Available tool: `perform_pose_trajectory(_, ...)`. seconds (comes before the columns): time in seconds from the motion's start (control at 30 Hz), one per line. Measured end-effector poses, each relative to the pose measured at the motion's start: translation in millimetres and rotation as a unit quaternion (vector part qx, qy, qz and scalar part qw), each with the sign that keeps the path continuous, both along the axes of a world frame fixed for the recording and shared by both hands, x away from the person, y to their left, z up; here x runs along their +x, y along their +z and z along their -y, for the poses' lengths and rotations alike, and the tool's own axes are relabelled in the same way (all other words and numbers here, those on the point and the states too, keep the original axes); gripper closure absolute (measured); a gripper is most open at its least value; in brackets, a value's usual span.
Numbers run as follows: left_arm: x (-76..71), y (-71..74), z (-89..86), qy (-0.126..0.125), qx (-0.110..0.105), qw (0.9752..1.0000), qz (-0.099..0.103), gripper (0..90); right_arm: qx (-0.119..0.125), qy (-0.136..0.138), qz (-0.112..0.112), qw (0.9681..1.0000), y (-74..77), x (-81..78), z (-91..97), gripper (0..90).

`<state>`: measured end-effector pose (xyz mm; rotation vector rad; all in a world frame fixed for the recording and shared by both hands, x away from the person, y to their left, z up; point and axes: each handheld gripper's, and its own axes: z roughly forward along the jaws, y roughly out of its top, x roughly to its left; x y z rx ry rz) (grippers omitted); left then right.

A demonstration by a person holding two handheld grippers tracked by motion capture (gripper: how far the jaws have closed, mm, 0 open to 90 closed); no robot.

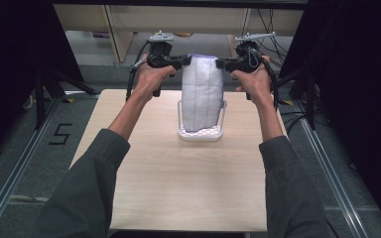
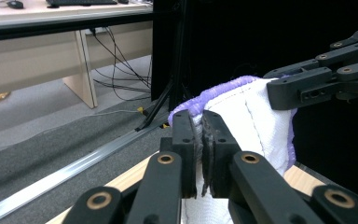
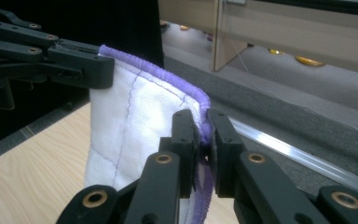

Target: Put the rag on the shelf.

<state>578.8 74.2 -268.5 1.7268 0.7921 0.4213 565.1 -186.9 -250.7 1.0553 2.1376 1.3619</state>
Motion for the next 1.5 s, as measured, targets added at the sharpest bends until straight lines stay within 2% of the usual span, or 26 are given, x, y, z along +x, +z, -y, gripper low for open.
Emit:
perform_pose_trajectory(0.07,4.0,-4.3,1.1,0.001,-0.001,1.0000,-0.005,84.1,0.000,-0.005,-0.011,0.9999,-1.7,4.9,-1.3,82.1)
perform_pose_trajectory(0.2,12.5,-13.5,4.2,0.006,-0.005,0.9998,-0.016,84.0,-0.010,-0.010,-0.014,0.9998,-7.2,16.5,-3.3,82.0)
perform_pose_trajectory(0.23,14.7,-15.7,4.7,0.007,-0.003,0.9998,-0.017,84.0,-0.004,-0.015,-0.019,0.9997,-8.5,17.4,-4.5,82.0)
perform_pose_trajectory(0.3,19.9,-21.9,5.7,0.011,-0.004,0.9997,-0.021,84.0,-0.007,-0.019,-0.024,0.9995,-13.5,23.0,-5.6,82.0)
perform_pose_trajectory(0.43,27.5,-32.1,5.3,0.019,0.000,0.9994,-0.029,84.1,-0.017,-0.028,-0.036,0.9988,-24.9,32.3,-7.3,82.0)
perform_pose_trajectory(0.5,32.0,-41.6,4.8,0.024,0.009,0.9991,-0.035,84.2,-0.024,-0.034,-0.046,0.9981,-30.8,36.4,-8.9,81.9)
perform_pose_trajectory(0.57,34.5,-48.1,4.5,0.028,0.006,0.9988,-0.040,84.2,-0.030,-0.035,-0.050,0.9977,-37.2,41.5,-10.0,81.9)
perform_pose_trajectory(0.6,35.9,-51.8,4.2,0.029,0.010,0.9986,-0.044,84.3,-0.033,-0.042,-0.062,0.9966,-39.1,41.6,-11.7,81.8)
perform_pose_trajectory(0.63,37.0,-55.2,3.6,0.030,0.011,0.9984,-0.047,84.4,-0.039,-0.039,-0.058,0.9968,-42.2,44.3,-12.3,81.8)
perform_pose_trajectory(0.67,37.9,-57.9,2.9,0.030,0.010,0.9983,-0.049,84.4,-0.044,-0.042,-0.068,0.9959,-44.2,44.8,-13.3,81.7)
perform_pose_trajectory(0.73,39.2,-64.2,1.7,0.034,0.015,0.9978,-0.056,84.4,-0.051,-0.046,-0.069,0.9952,-48.7,47.1,-15.0,81.7)
perform_pose_trajectory(0.8,39.8,-69.2,0.3,0.035,0.021,0.9973,-0.061,84.4,-0.052,-0.044,-0.082,0.9943,-53.5,49.1,-16.5,81.6)
perform_pose_trajectory(0.87,39.9,-72.8,0.0,0.035,0.018,0.9972,-0.063,84.4,-0.057,-0.047,-0.077,0.9943,-61.5,52.3,-18.3,81.6)
perform_pose_trajectory(0.9,39.7,-74.9,0.1,0.034,0.020,0.9971,-0.066,84.5,-0.068,-0.047,-0.092,0.9924,-61.7,51.8,-17.6,81.5)
perform_pose_trajectory(0.93,39.3,-76.6,0.3,0.033,0.021,0.9968,-0.069,84.4,-0.065,-0.047,-0.086,0.9931,-67.0,54.0,-18.0,81.4)
perform_pose_trajectory(1.0,39.7,-79.6,0.3,0.030,0.024,0.9961,-0.079,84.1,-0.061,-0.047,-0.090,0.9929,-72.6,55.4,-18.2,81.4)
perform_pose_trajectory(1.13,40.5,-86.7,-0.4,0.025,0.031,0.9945,-0.097,83.0,-0.064,-0.047,-0.109,0.9909,-78.8,56.8,-16.2,80.9)
perform_pose_trajectory(1.17,40.5,-88.9,0.2,0.027,0.035,0.9938,-0.102,82.8,-0.065,-0.051,-0.123,0.9890,-78.8,56.1,-15.8,80.7)
perform_pose_trajectory(1.2,41.0,-89.9,-0.3,0.025,0.034,0.9937,-0.104,82.4,-0.064,-0.054,-0.120,0.9892,-80.8,56.8,-15.5,80.6)
perform_pose_trajectory(1.23,40.9,-90.5,-0.9,0.027,0.038,0.9933,-0.106,81.9,-0.063,-0.053,-0.130,0.9881,-80.9,56.3,-15.6,80.1)
perform_pose_trajectory(1.3,40.9,-91.4,-1.5,0.028,0.032,0.9925,-0.114,79.4,-0.068,-0.056,-0.131,0.9874,-82.9,57.2,-15.0,76.6)
perform_pose_trajectory(1.33,40.7,-91.6,-3.2,0.026,0.035,0.9922,-0.117,79.1,-0.072,-0.057,-0.140,0.9860,-83.7,57.5,-14.4,72.1)
perform_pose_trajectory(1.37,40.4,-92.2,-4.0,0.028,0.031,0.9920,-0.119,78.3,-0.071,-0.071,-0.141,0.9849,-84.8,57.1,-14.7,69.5)
perform_pose_trajectory(1.47,39.3,-93.0,-8.3,0.036,0.031,0.9909,-0.126,70.2,-0.064,-0.071,-0.140,0.9856,-85.3,57.1,-9.3,66.4)
perform_pose_trajectory(1.5,38.7,-93.7,-13.1,0.037,0.035,0.9901,-0.130,70.6,-0.063,-0.077,-0.140,0.9851,-83.9,55.9,-8.7,65.6)
